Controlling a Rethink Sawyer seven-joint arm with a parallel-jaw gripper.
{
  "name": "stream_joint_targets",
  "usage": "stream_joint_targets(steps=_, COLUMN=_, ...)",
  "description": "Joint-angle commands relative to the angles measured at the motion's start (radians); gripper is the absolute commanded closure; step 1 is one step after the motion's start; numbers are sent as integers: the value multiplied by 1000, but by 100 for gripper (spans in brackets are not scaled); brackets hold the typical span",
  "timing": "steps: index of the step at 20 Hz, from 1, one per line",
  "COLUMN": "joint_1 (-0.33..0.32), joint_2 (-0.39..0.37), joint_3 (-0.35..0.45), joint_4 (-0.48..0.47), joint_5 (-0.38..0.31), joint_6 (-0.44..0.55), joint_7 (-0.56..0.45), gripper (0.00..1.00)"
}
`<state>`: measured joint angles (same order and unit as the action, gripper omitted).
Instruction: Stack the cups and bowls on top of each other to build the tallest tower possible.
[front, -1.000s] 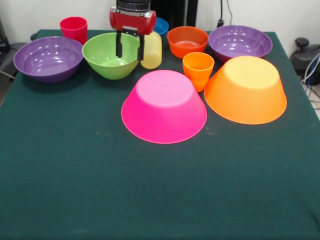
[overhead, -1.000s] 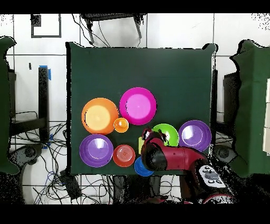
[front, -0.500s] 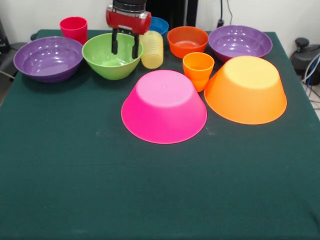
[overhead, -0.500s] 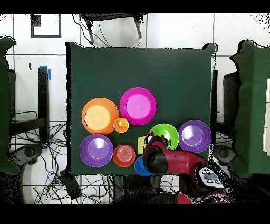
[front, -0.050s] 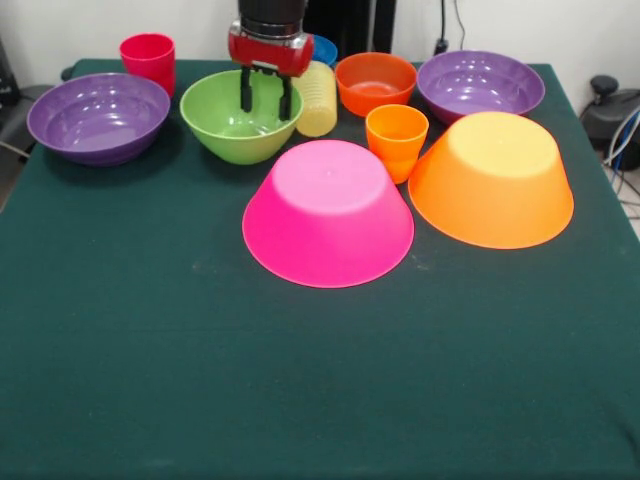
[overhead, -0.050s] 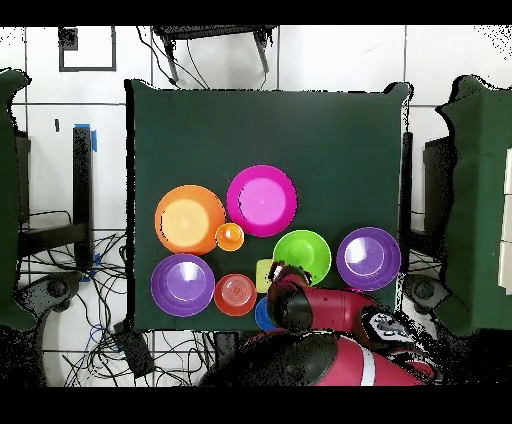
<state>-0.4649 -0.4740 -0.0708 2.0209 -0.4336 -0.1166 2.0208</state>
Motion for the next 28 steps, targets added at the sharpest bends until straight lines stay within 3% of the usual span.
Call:
stream_joint_targets(steps=1, joint_1=23, joint_2=50, joint_3=78, joint_4=33, joint_5=53, joint_6=-18, joint_7=172, gripper=0)
stream_joint_targets(steps=10, joint_1=62, joint_2=-51, joint_3=35, joint_4=6, joint_5=53, joint_6=112, joint_7=106, gripper=0)
stream_joint_targets(steps=18, joint_1=148, joint_2=-134, joint_3=-42, joint_4=-35, joint_5=62, joint_6=197, joint_7=77, gripper=0)
stream_joint_targets(steps=24, joint_1=149, joint_2=-155, joint_3=1, joint_4=-38, joint_5=64, joint_6=222, joint_7=82, gripper=0)
stream_joint_targets(steps=28, joint_1=141, joint_2=-139, joint_3=43, joint_4=-12, joint_5=79, joint_6=185, joint_7=115, gripper=0)
